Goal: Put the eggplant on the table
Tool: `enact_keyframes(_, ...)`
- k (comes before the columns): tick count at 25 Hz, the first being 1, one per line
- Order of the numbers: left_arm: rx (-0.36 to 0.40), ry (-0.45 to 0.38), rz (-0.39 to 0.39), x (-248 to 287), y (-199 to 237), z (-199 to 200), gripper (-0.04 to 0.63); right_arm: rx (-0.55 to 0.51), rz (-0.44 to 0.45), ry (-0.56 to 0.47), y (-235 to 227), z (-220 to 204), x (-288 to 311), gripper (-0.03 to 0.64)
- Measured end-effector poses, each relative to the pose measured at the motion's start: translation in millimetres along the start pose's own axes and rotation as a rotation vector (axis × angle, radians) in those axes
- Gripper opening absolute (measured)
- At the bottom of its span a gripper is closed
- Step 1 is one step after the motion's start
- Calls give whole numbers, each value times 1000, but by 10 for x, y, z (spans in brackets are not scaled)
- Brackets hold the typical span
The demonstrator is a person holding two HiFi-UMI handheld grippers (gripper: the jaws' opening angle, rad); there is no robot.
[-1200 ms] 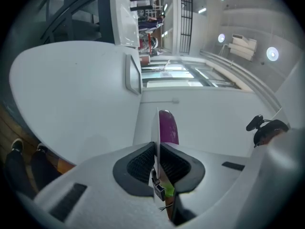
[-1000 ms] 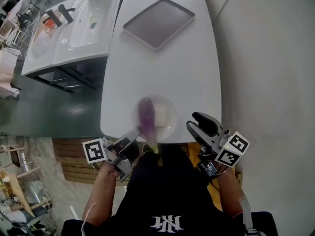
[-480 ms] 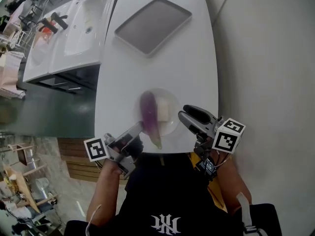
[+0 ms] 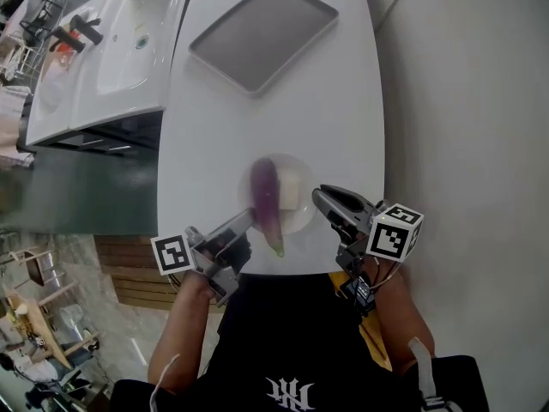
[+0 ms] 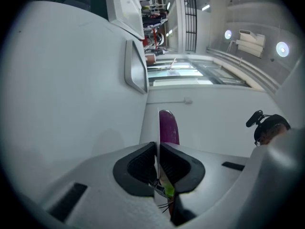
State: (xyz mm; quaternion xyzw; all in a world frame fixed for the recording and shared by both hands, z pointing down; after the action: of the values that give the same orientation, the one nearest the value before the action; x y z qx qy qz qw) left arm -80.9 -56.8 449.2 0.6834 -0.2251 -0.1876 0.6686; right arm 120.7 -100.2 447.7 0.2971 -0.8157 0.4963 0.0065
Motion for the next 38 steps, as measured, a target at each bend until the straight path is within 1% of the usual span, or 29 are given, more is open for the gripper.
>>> enact_keyframes(5, -16, 5, 43, -18, 222, 50, 17, 51, -24, 29, -160, -104, 111, 44)
enact_keyframes(12, 12, 44, 132, 0, 445, 68, 17, 146, -65, 49, -375, -264, 172, 32)
enact_keyframes(15, 40, 65, 159, 11, 489, 66, 17, 182, -80, 56, -435, -328, 175, 29)
enact_keyframes(21, 187, 150, 276, -6, 585, 113, 17, 230, -106, 56, -498, -400, 187, 23)
enact_keyframes(29, 380, 240, 373, 55, 611, 171, 20, 278, -135, 51, -530, -480, 199, 18)
enact_keyframes(33, 478, 291, 427, 77, 634, 168, 37, 318, -155, 47, -556, -538, 198, 18)
enact_keyframes(38, 612, 358, 502, 82, 633, 174, 58, 344, -186, 50, -560, -603, 179, 18)
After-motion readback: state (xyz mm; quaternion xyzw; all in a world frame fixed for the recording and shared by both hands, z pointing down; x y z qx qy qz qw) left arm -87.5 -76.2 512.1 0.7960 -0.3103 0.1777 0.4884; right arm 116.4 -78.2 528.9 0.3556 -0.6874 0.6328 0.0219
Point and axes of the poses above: the fingertips, and each gripper's own axes: x forward along the fingers, y to its left, z out of its top, the point moved 5 cm from there along -x, backward along the fingers, and after that the axes turned 3 degrees about -z, right-handed, at the moved point
